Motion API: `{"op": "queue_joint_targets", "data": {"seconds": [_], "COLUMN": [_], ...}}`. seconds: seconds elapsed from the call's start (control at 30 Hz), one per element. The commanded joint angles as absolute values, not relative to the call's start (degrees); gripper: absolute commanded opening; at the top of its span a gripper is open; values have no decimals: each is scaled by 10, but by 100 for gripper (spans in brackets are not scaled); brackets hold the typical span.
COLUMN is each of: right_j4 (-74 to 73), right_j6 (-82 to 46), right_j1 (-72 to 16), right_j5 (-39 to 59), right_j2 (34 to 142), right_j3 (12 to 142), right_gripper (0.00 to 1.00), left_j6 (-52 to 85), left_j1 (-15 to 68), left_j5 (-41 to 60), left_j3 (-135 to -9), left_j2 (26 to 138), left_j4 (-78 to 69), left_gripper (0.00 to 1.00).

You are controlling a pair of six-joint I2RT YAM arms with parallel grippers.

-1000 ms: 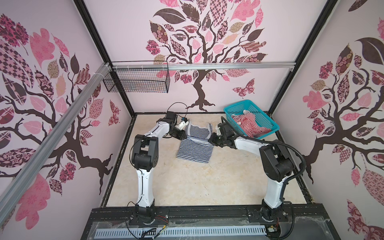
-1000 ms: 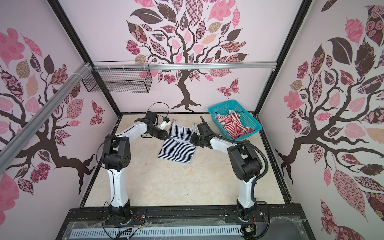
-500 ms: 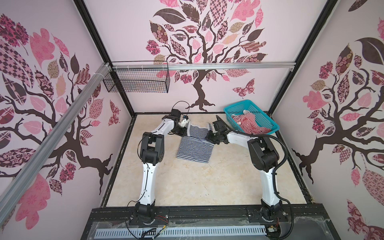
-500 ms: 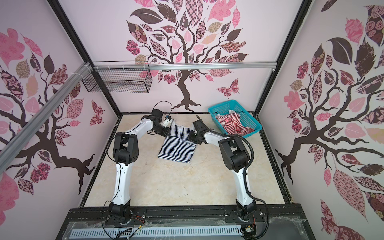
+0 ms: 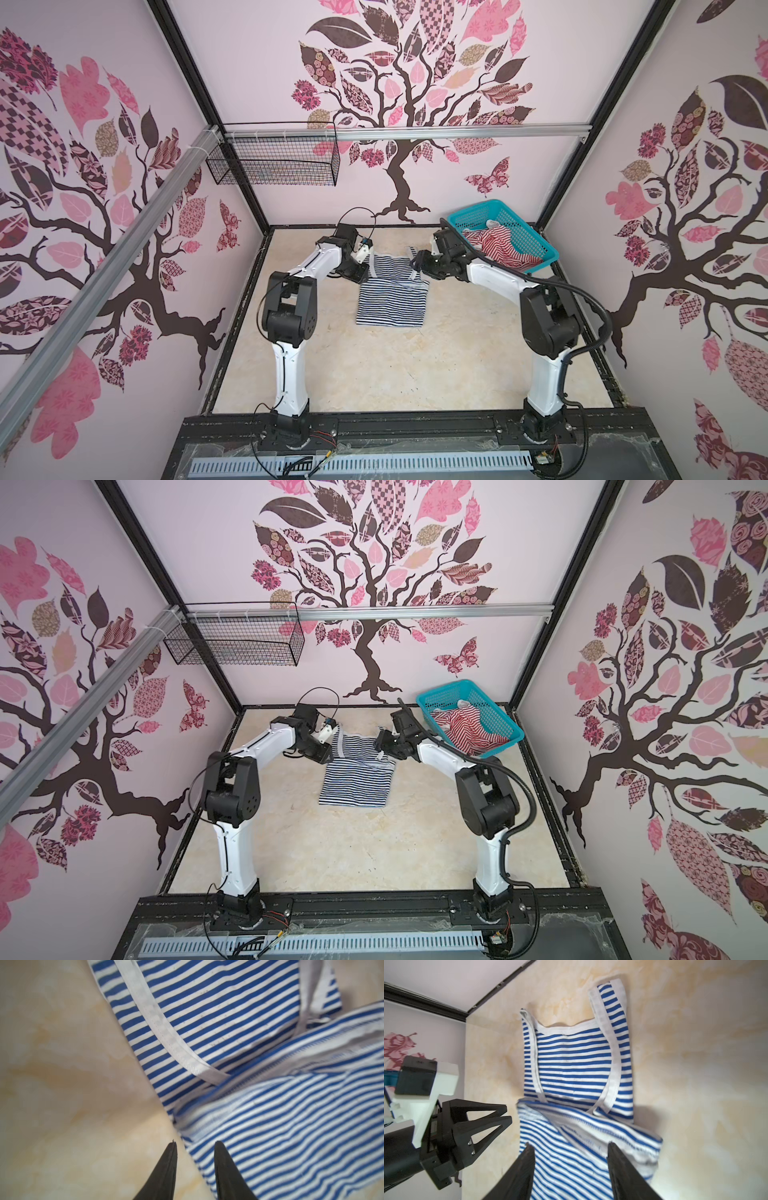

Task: Fold and stack the tank tops

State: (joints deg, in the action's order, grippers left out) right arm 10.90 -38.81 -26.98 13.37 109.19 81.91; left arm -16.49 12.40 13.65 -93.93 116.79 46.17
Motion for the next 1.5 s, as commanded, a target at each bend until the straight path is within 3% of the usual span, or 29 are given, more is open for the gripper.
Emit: {"op": "queue_joint_targets", "data": {"seconds": [0.0,0.23,0.3,0.4,0.57,1.03,1.47], "right_j4": [133,68,26,-16,-80,-121,-129], "right_j6": [-385,-417,-434,-450,-486,-536,-548], "right_j1": [-296,-339,-339,-340,-340,-348,-351], "right_j5": [123,140,157,181,215,221,223], "right_j2": [1023,920,902,901,933,984,1008], "right_j3": [757,563,510,471,444,436,444], "right_gripper": [61,65,67,67,67,61,45], "left_j6": [-220,-336,-354,-361,-361,-429,-476], "left_j1": [121,127,132,142,155,195,225], "left_j5": [126,129,121,117,123,118,48], "left_j3": [-891,-707,-648,-571,-507,-476,-455], "left_j2": [1103,984,941,879,819,850,910], "left_j4": [472,487,452,387,326,261,193], "left_gripper": [36,37,40,52,55,58,57]}}
